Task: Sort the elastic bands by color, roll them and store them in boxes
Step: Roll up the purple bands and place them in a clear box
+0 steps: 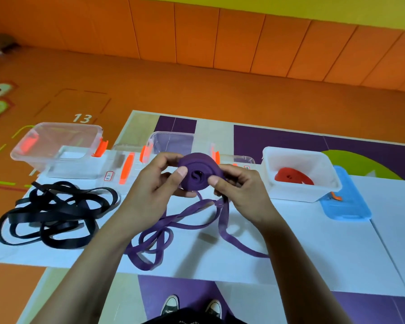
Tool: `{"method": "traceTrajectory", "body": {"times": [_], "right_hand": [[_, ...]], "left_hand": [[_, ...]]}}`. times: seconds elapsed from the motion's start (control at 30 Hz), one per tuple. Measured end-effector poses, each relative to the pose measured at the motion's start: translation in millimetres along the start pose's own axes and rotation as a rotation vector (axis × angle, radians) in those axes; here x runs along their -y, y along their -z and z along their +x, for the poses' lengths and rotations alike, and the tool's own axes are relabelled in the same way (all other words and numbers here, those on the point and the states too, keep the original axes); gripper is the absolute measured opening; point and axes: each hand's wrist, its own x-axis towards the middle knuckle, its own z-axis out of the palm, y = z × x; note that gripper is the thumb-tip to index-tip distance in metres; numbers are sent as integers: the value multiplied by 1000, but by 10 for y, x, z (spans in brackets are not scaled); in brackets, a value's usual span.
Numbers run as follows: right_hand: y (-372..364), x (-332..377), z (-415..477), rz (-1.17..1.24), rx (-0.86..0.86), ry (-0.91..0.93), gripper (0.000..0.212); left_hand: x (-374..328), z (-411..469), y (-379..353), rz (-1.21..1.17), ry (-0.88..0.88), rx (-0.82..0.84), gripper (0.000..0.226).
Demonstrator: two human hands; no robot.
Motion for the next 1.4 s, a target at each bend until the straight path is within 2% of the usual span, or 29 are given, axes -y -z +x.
{"method": "traceTrajectory", "body": {"times": [0.1,0.2,0.3,0.37,0.43,0.53,0.67,0.87,0.93,1.13,1.3,1.4], "right_hand": [[-100,-9,13,55,-67,-2,18],[-64,18,26,-66,-61,10,18],[51,78,10,-234,55,2,17],[97,139,7,-279,131,-19,19],[91,190,13,-289,175,-22,20],[69,205,37,-274,112,45,19],[112,121,67,-148,44,50,17],[86,23,64,-53,-6,55,37],[90,14,59,-41,-27,61,37],[177,89,31,-3,-10,2,18],[214,135,24,-230,67,43,29],[179,178,12,-224,84,63,33]], "left_hand": [[24,-4,-119,-181,70,-41,23],[68,-31,-188,-245,171,-21,19],[57,7,-62,45,167,11,12],[-4,25,46,245,91,32,19],[-74,31,111,289,22,93,21],[-111,33,118,255,-16,135,17],[-66,18,57,176,-27,68,17],[-14,22,-31,-141,-21,-21,25],[6,23,-53,-188,2,-33,28],[23,23,-63,-203,6,-35,28],[8,46,-8,-116,5,-34,23],[-6,46,23,-81,-14,-20,18]]}}
